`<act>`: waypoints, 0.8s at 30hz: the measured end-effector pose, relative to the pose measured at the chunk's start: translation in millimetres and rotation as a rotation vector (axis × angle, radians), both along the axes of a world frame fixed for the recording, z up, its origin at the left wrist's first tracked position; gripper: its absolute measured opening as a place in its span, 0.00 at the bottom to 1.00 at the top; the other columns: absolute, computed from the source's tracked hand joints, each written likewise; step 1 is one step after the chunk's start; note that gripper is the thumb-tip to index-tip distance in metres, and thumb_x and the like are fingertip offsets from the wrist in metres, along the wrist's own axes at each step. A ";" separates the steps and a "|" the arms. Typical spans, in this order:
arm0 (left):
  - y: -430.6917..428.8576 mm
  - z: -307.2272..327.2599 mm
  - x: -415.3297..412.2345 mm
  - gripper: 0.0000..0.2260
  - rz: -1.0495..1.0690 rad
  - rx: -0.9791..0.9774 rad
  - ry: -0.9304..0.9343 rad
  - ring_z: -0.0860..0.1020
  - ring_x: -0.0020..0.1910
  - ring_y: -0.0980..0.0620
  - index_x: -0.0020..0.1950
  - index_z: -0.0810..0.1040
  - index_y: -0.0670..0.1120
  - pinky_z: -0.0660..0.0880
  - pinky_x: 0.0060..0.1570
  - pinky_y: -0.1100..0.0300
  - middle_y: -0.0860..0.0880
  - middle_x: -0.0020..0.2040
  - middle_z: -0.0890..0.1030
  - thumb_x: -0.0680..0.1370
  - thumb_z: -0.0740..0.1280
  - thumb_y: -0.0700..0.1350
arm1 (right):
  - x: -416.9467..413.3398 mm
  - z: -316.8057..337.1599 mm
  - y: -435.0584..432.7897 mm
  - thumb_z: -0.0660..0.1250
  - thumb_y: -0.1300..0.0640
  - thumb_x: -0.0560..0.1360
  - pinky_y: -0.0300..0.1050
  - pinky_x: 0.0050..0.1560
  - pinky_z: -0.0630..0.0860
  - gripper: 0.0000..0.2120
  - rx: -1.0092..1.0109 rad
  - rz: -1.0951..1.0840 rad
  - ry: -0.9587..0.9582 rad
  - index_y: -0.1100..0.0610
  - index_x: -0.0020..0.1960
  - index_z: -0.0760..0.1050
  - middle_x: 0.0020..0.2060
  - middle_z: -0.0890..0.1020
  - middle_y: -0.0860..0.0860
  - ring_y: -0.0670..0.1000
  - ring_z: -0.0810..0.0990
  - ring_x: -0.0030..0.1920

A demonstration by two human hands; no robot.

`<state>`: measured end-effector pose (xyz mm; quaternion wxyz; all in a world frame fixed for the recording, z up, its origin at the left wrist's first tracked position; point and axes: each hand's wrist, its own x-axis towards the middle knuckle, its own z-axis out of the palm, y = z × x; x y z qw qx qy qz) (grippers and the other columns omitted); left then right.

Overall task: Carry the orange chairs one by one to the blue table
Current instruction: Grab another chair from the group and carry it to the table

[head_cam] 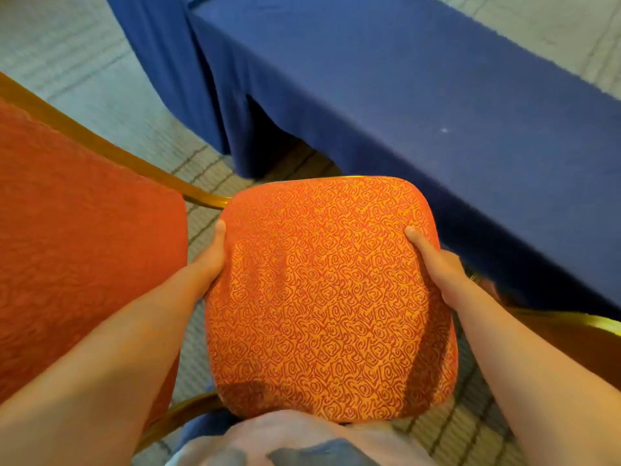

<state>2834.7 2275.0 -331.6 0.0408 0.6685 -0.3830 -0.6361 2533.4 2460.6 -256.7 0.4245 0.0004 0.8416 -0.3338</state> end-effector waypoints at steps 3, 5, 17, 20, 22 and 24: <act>15.4 -13.1 28.8 0.39 0.142 -0.010 -0.043 0.78 0.55 0.47 0.64 0.77 0.52 0.72 0.62 0.53 0.45 0.58 0.80 0.71 0.45 0.77 | -3.5 -18.1 -30.5 0.68 0.27 0.65 0.56 0.65 0.69 0.48 0.016 0.130 -0.025 0.57 0.74 0.67 0.68 0.74 0.56 0.61 0.76 0.63; 27.4 -26.5 45.2 0.51 0.207 -0.001 -0.147 0.77 0.61 0.46 0.69 0.74 0.49 0.70 0.66 0.49 0.45 0.64 0.78 0.63 0.45 0.83 | -1.4 -33.5 -44.5 0.68 0.28 0.67 0.52 0.61 0.69 0.45 0.043 0.220 -0.046 0.59 0.72 0.70 0.66 0.76 0.57 0.59 0.77 0.58; 102.7 -141.9 106.5 0.54 0.604 0.203 -0.409 0.75 0.64 0.39 0.69 0.73 0.41 0.71 0.65 0.49 0.35 0.66 0.75 0.64 0.43 0.81 | 51.8 -163.9 -122.0 0.70 0.32 0.68 0.44 0.49 0.71 0.26 0.191 0.628 -0.048 0.54 0.49 0.78 0.49 0.81 0.54 0.53 0.79 0.46; 99.2 -173.9 110.7 0.56 0.657 0.235 -0.391 0.74 0.65 0.40 0.70 0.73 0.43 0.70 0.66 0.49 0.36 0.67 0.74 0.61 0.43 0.83 | 58.9 -201.2 -136.4 0.70 0.32 0.68 0.45 0.49 0.71 0.26 0.214 0.664 -0.029 0.54 0.50 0.78 0.46 0.81 0.53 0.52 0.79 0.45; 94.2 -191.2 110.2 0.47 0.708 0.227 -0.390 0.71 0.68 0.40 0.73 0.69 0.42 0.66 0.67 0.51 0.37 0.70 0.71 0.71 0.45 0.77 | 63.7 -223.1 -146.5 0.70 0.33 0.69 0.47 0.50 0.72 0.26 0.232 0.681 -0.026 0.56 0.49 0.78 0.39 0.79 0.51 0.50 0.77 0.38; 92.0 -218.4 114.0 0.43 0.714 0.237 -0.406 0.69 0.70 0.40 0.74 0.67 0.40 0.65 0.68 0.52 0.37 0.72 0.69 0.75 0.47 0.73 | 68.4 -246.3 -156.8 0.71 0.34 0.69 0.45 0.48 0.70 0.24 0.249 0.701 -0.018 0.56 0.42 0.74 0.36 0.77 0.49 0.47 0.75 0.35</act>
